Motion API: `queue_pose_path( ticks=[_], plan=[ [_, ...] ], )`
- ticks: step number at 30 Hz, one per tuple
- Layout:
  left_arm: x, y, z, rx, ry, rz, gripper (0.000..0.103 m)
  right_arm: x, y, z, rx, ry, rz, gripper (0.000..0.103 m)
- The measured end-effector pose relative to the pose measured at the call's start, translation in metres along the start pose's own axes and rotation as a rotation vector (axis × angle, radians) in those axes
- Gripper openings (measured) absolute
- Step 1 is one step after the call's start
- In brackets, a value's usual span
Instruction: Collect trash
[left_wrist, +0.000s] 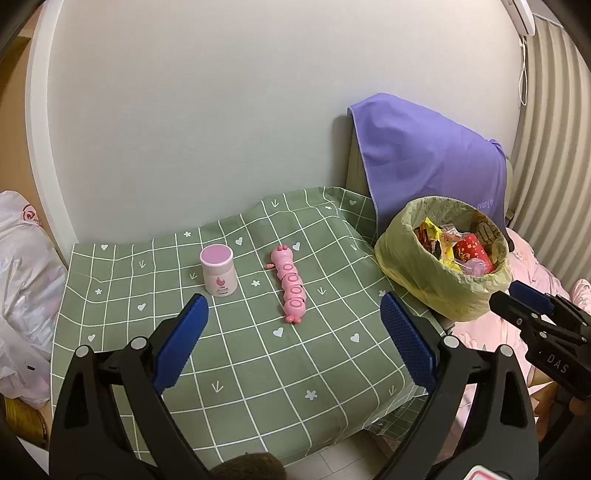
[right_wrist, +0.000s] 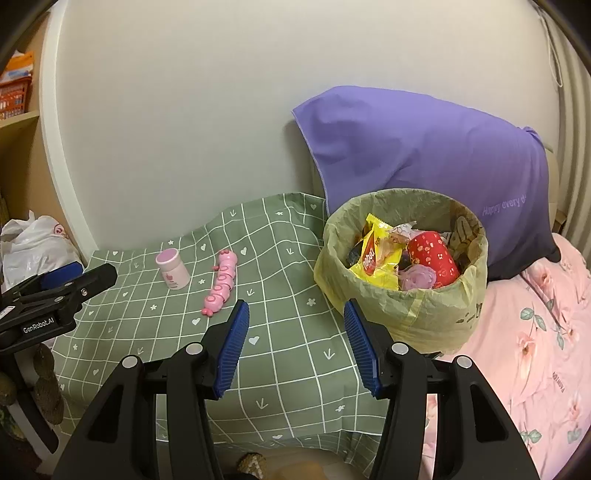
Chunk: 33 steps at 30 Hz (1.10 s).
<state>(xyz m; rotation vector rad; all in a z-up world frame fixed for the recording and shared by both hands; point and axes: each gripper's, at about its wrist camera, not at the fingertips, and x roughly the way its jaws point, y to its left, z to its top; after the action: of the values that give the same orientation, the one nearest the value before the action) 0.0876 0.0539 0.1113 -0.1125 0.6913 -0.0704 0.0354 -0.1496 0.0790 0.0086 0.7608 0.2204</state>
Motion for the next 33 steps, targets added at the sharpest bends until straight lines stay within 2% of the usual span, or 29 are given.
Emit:
queue_pose_path(
  ticks=[33],
  plan=[
    [-0.0035, -0.0083, -0.0018, 0.010, 0.002, -0.009, 0.090, -0.0093, -0.0088, -0.0009, 0.021, -0.015, -0.015, 0.051]
  ],
)
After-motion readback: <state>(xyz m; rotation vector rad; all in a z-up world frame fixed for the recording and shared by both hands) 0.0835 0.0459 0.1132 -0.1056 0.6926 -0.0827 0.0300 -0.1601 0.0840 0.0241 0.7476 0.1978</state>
